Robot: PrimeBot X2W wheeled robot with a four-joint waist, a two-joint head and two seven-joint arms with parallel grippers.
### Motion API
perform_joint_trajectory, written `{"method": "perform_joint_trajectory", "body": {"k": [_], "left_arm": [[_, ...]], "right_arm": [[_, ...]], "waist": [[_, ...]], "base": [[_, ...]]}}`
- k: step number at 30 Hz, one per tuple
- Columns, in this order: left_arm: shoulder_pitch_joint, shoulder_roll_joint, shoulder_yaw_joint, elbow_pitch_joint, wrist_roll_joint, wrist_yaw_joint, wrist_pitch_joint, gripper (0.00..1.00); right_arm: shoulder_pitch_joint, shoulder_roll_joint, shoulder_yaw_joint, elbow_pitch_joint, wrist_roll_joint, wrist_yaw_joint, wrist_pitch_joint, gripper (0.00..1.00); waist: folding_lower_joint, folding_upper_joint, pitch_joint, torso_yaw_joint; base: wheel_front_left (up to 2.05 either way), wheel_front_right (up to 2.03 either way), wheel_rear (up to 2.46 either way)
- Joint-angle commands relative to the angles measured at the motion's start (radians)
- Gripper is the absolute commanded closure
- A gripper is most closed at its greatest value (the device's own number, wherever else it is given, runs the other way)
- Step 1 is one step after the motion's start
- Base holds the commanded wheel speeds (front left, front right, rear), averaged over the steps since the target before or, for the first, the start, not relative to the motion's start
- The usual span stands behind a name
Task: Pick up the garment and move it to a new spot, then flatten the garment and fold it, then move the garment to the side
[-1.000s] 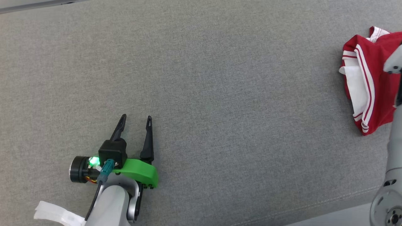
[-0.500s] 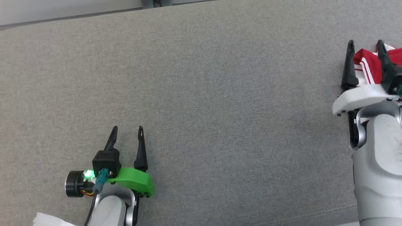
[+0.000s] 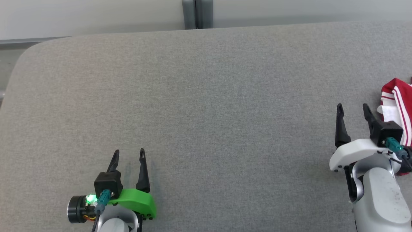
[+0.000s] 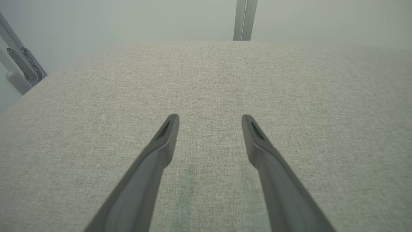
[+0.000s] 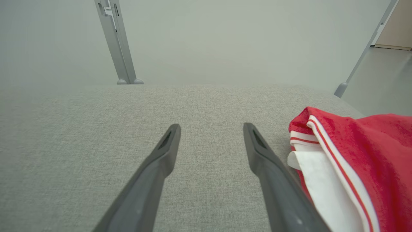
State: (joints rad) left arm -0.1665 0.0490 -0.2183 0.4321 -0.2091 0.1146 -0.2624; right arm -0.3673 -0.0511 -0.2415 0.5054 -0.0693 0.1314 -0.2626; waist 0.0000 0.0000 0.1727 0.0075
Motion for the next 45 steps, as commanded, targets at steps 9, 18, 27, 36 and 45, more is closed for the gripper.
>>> {"method": "perform_joint_trajectory", "body": {"k": [9,18,27,36,45], "left_arm": [[0.066,0.004,0.031,0.005,0.008,-0.006,-0.003,0.00],[0.101,0.004,0.040,0.014,0.014,-0.007,-0.003,0.00],[0.114,0.004,0.048,0.001,0.000,-0.029,-0.003,0.00],[0.124,0.004,0.057,-0.023,-0.001,-0.055,-0.003,0.00],[0.124,-0.002,0.065,-0.009,-0.030,-0.067,0.017,1.00]], "right_arm": [[0.103,-0.001,0.081,0.017,0.090,-0.002,-0.002,0.00],[0.162,-0.001,0.169,0.016,0.130,-0.002,-0.002,0.00],[0.200,-0.001,0.212,0.000,0.193,-0.002,-0.002,0.00],[0.194,-0.001,0.227,-0.014,0.215,-0.002,-0.002,0.00],[0.199,0.007,0.217,0.012,0.253,0.000,0.015,1.00]], "waist": [[0.0000,0.0000,-0.123,0.052],[0.0000,0.0000,-0.172,0.038],[0.0000,0.0000,-0.196,0.034],[0.0000,0.0000,-0.204,0.031],[0.0000,0.0000,-0.204,0.033]], "base": [[0.00,0.00,0.00],[0.00,0.00,0.00],[0.00,0.00,0.00],[0.00,0.00,0.00],[0.00,0.00,0.00]]}}
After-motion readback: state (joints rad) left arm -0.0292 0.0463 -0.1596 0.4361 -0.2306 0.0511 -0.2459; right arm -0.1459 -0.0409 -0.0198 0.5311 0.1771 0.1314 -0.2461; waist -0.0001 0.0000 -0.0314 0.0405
